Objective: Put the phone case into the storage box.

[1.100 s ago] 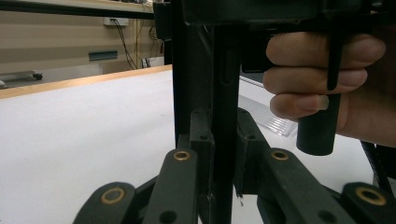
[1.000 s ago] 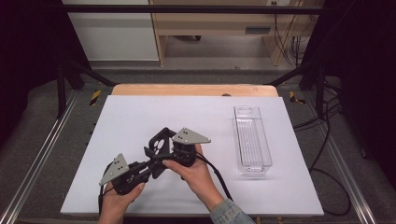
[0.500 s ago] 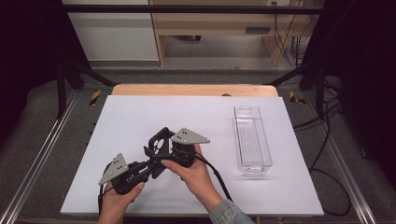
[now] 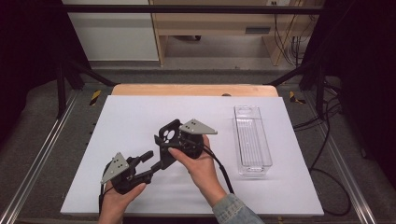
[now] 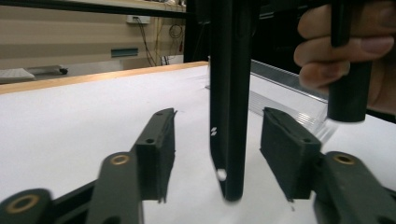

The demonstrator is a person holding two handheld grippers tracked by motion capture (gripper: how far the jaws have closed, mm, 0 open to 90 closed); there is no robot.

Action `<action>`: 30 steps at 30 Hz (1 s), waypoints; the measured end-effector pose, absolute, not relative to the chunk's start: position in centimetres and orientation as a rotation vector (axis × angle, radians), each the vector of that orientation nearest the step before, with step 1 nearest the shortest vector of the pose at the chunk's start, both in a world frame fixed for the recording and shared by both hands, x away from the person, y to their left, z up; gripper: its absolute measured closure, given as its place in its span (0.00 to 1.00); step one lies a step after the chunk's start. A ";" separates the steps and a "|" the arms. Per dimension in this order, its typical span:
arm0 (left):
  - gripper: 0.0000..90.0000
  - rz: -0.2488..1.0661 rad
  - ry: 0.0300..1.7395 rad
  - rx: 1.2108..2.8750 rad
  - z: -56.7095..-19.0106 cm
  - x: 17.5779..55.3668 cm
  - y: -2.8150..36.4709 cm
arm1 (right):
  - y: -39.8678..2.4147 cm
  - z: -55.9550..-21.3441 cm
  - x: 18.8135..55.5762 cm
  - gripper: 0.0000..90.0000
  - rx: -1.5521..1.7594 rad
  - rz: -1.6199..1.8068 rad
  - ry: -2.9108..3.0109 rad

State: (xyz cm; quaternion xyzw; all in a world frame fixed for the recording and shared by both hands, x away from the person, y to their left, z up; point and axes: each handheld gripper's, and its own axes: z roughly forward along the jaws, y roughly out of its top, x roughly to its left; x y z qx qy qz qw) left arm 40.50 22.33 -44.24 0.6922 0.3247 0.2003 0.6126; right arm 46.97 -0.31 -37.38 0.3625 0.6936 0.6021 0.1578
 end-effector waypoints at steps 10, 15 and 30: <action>0.25 0.534 0.807 1.612 -44.6 40.9 22.6 | -4.0 -35.7 49.6 0.15 1.180 1.640 1.895; 0.18 0.552 0.835 1.617 -44.7 41.1 22.8 | -5.8 -34.7 50.7 0.15 1.222 1.624 1.844; 0.14 0.660 0.894 1.590 -44.8 41.4 24.2 | -10.2 -30.6 52.3 0.15 1.238 1.607 1.706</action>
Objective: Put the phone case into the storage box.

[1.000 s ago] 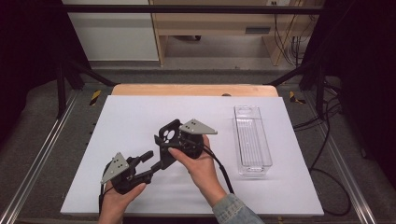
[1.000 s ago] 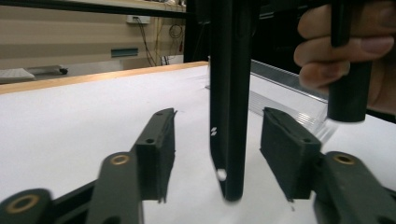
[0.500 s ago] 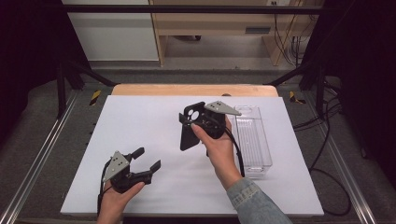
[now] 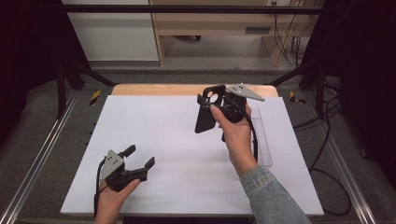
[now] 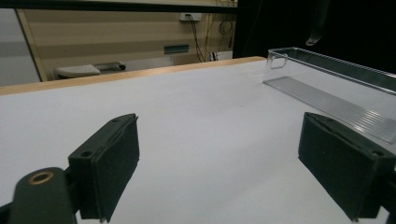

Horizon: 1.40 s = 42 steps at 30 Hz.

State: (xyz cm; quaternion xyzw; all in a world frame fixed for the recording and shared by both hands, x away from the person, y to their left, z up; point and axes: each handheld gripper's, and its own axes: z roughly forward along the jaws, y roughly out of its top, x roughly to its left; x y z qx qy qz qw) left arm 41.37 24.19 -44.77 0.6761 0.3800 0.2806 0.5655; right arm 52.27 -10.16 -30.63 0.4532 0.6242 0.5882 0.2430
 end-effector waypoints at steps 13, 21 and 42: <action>0.10 0.680 0.943 1.555 -45.0 41.8 25.5 | -13.7 -28.7 52.6 0.15 1.215 1.542 1.624; 0.03 0.677 0.901 1.567 -45.0 42.1 25.9 | -15.8 -28.7 53.3 0.15 1.239 1.495 1.580; 0.02 0.711 0.904 1.572 -45.1 42.3 26.8 | -19.1 -29.4 56.8 0.15 1.291 1.372 1.485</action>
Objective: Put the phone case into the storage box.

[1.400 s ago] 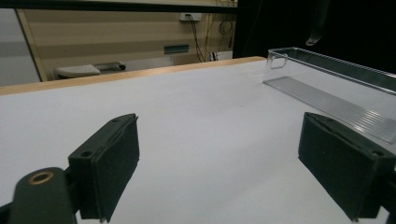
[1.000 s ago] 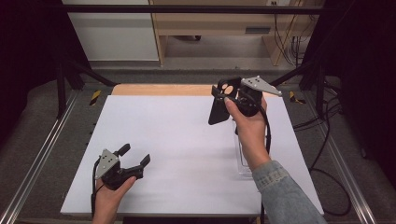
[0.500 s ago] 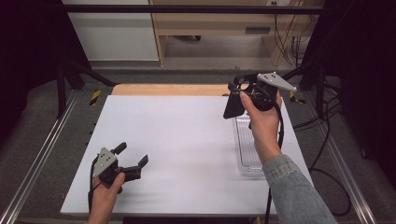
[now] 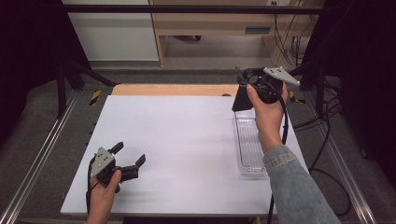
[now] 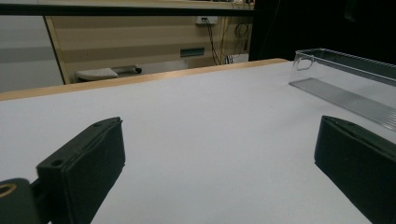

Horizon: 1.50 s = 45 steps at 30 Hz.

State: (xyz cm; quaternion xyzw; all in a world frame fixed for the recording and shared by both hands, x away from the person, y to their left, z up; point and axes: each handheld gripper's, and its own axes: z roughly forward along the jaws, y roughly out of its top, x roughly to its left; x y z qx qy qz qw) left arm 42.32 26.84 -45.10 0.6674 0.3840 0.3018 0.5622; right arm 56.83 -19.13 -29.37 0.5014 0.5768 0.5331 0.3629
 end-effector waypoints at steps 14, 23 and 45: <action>0.02 0.705 0.912 1.565 -45.1 42.4 27.2 | -20.8 -29.8 57.7 0.15 1.337 1.380 1.429; 0.02 0.707 0.910 1.561 -45.2 42.4 27.3 | -20.8 -30.2 57.5 0.15 1.345 1.381 1.435; 0.02 0.702 0.919 1.551 -45.2 42.5 27.6 | -20.1 -33.5 61.0 0.15 1.361 1.239 1.459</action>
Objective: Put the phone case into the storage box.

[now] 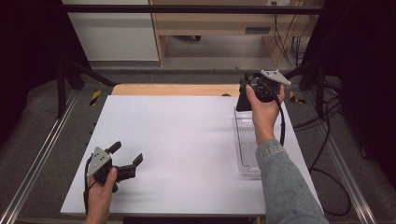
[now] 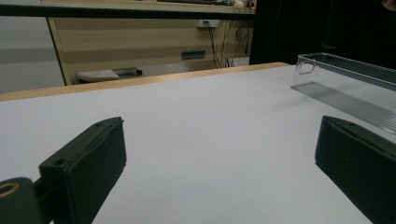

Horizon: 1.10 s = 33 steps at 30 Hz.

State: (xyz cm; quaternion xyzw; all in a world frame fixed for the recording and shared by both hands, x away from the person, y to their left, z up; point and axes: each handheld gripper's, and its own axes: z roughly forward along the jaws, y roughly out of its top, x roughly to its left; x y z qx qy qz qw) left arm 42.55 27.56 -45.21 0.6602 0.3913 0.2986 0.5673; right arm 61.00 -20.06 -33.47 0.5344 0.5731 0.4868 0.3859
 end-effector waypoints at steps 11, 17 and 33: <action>0.02 0.700 0.923 1.550 -45.2 42.6 27.8 | -20.3 -36.2 63.2 0.15 1.418 1.165 1.468; 0.02 0.694 0.924 1.548 -45.2 42.6 27.9 | -20.7 -37.5 63.6 0.15 1.447 1.151 1.461; 0.02 0.697 0.923 1.545 -45.3 42.7 27.9 | -20.4 -39.6 64.1 0.15 1.480 1.126 1.463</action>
